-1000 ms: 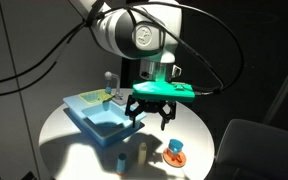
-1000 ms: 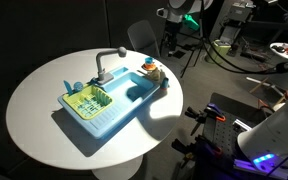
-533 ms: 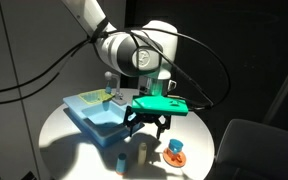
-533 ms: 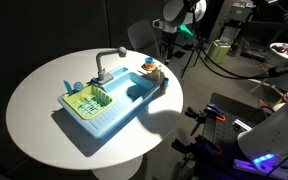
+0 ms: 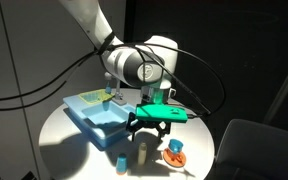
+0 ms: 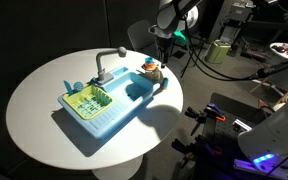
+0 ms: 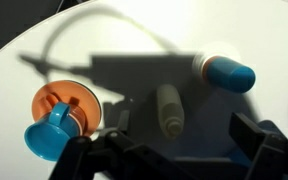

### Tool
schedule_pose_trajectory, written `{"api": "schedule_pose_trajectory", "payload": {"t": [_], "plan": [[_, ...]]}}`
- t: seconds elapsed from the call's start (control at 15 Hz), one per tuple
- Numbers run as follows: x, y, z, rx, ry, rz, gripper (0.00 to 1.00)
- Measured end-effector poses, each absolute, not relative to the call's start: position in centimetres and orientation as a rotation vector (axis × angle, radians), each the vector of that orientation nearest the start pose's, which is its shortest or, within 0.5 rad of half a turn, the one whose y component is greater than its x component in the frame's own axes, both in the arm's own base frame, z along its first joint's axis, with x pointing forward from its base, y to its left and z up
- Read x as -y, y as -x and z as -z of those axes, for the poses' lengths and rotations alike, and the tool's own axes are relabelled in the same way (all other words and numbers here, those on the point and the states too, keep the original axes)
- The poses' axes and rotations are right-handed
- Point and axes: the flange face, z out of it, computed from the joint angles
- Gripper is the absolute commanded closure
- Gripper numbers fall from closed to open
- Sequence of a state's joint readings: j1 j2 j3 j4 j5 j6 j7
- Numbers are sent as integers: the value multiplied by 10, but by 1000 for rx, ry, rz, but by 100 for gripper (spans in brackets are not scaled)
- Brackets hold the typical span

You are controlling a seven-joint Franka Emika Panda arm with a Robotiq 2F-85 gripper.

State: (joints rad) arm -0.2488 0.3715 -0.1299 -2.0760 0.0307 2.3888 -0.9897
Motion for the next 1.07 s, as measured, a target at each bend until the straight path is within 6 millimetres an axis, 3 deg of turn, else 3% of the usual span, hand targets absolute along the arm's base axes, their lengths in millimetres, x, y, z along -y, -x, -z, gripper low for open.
{"api": "schedule_pose_trajectory", "payload": {"t": [0.4,0.53,0.6,0.67,0.73,0.8,1.07], "plan": [[205,-561,-229,957,2979,-82,0],[204,-566,-226,964,2976,-81,9],[205,-568,-224,965,2976,-80,1],[206,-570,-223,965,2977,-80,9],[207,-571,-221,962,2977,-82,26],[209,-570,-219,957,2977,-85,30],[219,-565,-216,927,2982,-93,63]]}}
